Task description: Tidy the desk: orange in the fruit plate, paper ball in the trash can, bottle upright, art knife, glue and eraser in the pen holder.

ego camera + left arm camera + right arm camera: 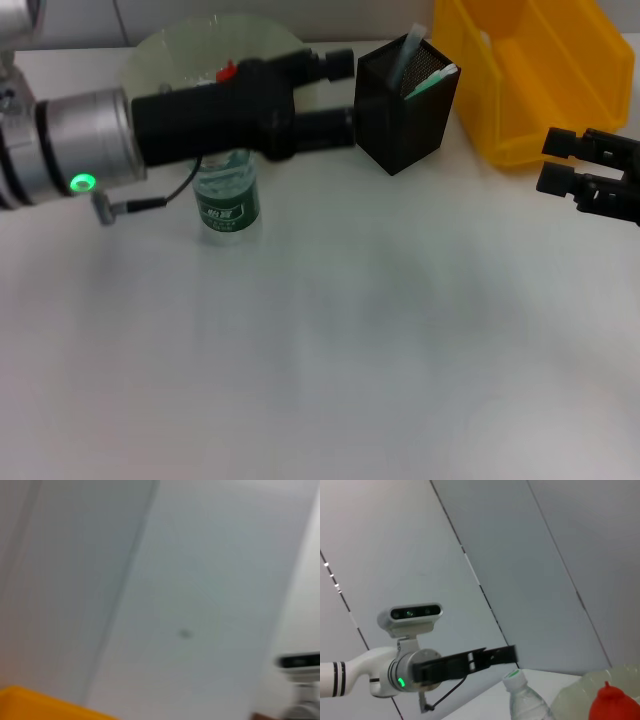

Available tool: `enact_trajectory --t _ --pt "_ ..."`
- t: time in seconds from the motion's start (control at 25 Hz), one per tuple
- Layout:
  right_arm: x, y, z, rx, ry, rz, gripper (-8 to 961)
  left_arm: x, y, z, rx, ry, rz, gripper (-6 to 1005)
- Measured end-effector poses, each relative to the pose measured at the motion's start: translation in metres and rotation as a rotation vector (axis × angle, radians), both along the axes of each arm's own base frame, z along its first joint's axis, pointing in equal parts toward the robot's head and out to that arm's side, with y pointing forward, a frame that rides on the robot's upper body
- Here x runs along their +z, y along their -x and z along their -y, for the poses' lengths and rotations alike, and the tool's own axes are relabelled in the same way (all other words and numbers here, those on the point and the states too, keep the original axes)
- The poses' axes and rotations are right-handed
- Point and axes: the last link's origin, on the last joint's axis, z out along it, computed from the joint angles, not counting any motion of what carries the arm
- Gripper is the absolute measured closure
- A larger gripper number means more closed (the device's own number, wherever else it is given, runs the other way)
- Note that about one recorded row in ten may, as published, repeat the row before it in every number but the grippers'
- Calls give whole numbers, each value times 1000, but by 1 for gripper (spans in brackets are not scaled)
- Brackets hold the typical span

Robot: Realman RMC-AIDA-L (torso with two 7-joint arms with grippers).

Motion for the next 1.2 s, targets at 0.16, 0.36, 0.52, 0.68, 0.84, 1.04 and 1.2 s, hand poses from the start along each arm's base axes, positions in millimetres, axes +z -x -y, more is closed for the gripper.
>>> enact_trajectory --t 0.16,0.36,0.52,0.68,0.84,1.04,1.2 --pt "0 9 -6 53 26 30 209 -1 6 20 -46 33 41 154" --pt "-8 18 -15 87 78 73 209 -9 24 40 -14 27 62 153" --pt "-11 24 -21 95 97 89 210 -14 30 43 4 32 61 153" --pt "-10 24 -21 94 95 88 210 -15 30 43 5 32 60 153" --pt "-11 25 -21 94 95 87 210 -15 31 43 5 23 54 153" --pt "-14 26 -21 95 99 80 210 -15 33 43 10 21 51 153" --pt "-16 27 -20 96 102 75 209 -15 34 44 13 21 51 153"
